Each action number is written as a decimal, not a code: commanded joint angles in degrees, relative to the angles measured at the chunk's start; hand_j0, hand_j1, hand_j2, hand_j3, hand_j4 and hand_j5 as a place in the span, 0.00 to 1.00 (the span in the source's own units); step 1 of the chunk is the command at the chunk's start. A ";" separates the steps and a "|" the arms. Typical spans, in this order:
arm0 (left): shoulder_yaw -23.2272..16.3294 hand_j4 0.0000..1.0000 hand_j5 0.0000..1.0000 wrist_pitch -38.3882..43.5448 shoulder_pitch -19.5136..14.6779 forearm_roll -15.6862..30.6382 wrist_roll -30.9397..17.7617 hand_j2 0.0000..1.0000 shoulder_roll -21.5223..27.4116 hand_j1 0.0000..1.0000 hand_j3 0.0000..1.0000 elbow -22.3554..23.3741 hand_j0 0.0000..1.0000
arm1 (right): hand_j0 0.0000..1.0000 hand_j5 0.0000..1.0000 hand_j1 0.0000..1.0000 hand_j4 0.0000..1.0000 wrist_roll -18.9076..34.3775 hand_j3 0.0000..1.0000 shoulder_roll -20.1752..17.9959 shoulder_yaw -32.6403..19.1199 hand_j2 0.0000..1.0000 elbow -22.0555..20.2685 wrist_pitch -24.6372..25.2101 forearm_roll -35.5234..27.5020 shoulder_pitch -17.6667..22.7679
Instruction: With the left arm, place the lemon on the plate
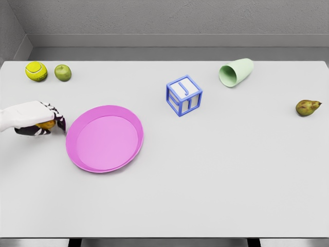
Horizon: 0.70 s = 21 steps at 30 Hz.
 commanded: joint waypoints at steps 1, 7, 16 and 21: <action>0.02 0.53 0.53 0.14 -0.09 0.36 0.03 0.53 0.19 0.53 0.53 -0.39 0.53 | 1.00 1.00 1.00 1.00 0.00 1.00 0.00 0.00 1.00 0.02 0.00 -0.03 0.00; 0.19 0.53 0.53 0.14 -0.18 1.15 0.03 0.53 0.36 0.53 0.53 -5.04 0.53 | 1.00 1.00 1.00 1.00 0.00 1.00 0.00 0.00 1.00 0.02 0.00 -0.03 0.00; -0.42 0.53 0.53 0.14 0.18 1.41 0.03 0.53 0.36 0.53 0.53 -9.70 0.53 | 1.00 1.00 1.00 1.00 0.00 1.00 0.00 0.00 1.00 -0.07 0.00 -0.03 0.00; -0.77 0.53 0.53 0.14 0.35 1.41 0.03 0.53 0.36 0.53 0.53 -12.16 0.53 | 1.00 1.00 1.00 1.00 0.00 1.00 0.00 0.00 1.00 0.02 0.00 -0.03 0.00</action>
